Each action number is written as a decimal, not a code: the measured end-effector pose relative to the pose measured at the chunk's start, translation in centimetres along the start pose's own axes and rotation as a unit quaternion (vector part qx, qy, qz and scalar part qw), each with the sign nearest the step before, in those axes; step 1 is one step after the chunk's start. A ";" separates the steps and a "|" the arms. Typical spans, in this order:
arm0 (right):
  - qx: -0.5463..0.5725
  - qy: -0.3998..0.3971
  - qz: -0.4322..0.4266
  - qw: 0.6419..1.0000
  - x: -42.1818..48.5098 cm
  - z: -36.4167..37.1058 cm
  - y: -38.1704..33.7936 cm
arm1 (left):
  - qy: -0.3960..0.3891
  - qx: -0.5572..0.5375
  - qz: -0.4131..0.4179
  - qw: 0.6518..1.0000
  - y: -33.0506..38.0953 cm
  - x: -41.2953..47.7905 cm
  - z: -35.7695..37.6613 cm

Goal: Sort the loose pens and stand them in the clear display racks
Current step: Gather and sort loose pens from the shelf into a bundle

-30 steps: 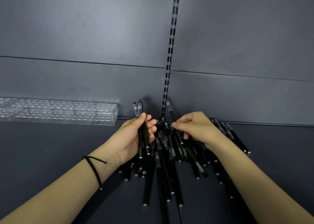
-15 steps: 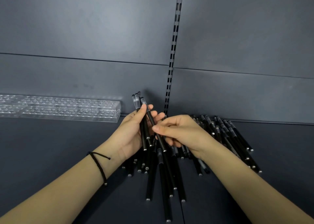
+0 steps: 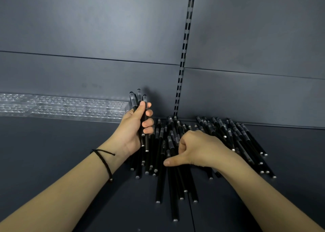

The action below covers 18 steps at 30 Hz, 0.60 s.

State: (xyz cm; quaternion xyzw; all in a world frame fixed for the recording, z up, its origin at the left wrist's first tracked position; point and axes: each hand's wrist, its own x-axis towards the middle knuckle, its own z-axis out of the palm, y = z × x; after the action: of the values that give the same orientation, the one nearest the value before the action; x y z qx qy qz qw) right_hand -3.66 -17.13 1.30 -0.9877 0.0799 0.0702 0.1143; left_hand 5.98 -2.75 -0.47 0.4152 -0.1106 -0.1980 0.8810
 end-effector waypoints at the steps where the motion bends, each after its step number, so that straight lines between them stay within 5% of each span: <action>1: 0.001 0.006 0.002 1.000 0.0 0.0 -0.1 | 0.001 0.001 -0.002 1.000 -0.1 0.0 0.0; 18: 0.267 -0.010 -0.015 0.964 1.9 -0.2 2.7 | 0.025 0.049 -0.033 0.998 -0.6 -0.5 0.1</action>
State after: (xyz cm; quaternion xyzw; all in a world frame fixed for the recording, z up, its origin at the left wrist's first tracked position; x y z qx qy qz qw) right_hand -2.29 -20.09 0.65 -0.9218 0.0801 0.0550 0.3752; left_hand 5.30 -2.91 -0.84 0.4658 -0.0842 -0.2106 0.8553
